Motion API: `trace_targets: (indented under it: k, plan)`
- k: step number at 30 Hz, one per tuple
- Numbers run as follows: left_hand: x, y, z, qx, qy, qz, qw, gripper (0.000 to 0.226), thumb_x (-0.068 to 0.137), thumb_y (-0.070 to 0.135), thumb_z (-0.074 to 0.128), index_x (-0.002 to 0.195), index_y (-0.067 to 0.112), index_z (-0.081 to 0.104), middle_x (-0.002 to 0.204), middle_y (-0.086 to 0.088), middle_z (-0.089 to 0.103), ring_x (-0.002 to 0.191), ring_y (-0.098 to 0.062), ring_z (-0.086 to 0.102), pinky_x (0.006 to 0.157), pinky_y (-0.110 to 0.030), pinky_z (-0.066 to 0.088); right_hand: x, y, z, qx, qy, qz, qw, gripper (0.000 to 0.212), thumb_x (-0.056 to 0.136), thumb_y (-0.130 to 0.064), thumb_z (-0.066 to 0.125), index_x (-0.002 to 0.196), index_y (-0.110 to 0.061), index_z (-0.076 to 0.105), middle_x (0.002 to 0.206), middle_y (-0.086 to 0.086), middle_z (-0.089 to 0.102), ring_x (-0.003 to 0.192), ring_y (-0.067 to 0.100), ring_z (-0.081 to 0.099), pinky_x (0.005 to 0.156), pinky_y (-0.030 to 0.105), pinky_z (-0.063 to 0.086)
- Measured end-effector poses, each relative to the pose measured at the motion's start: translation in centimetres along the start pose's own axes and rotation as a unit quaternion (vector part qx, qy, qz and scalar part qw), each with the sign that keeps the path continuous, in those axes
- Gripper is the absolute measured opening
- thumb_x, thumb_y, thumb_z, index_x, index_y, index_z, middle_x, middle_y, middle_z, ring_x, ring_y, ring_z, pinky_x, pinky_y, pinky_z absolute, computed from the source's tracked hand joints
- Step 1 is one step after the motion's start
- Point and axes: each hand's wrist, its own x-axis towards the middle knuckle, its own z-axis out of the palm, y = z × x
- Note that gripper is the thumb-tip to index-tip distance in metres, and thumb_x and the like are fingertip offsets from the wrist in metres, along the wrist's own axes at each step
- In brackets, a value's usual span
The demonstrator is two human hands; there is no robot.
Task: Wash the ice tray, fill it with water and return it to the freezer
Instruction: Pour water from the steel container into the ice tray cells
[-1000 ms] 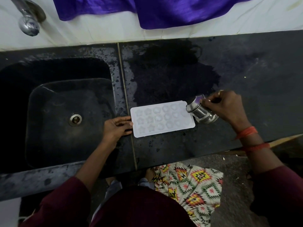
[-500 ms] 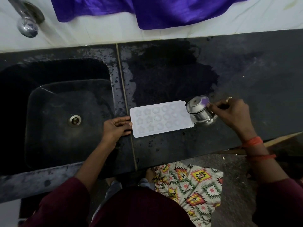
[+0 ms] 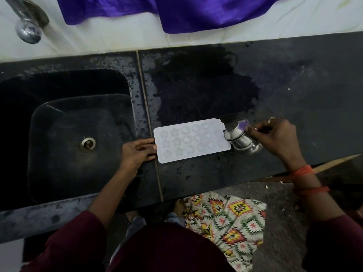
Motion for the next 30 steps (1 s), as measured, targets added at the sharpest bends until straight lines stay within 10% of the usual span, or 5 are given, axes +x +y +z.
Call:
trace_targets:
  k: [30]
  plan:
    - [0.0,-0.3,-0.2,-0.009,-0.006,0.008,1.0,0.026,0.082,0.001,0.077,0.107,0.004,0.072,0.09,-0.012,0.076,0.073,-0.014,0.075,0.065,-0.023,0.06,0.6,-1.6,0.0,-0.034,-0.028,-0.023,0.999,0.024,0.082,-0.036,0.079,0.073,-0.016,0.074,0.063,-0.005,0.064,0.059,-0.003,0.056,0.055,0.003,0.038]
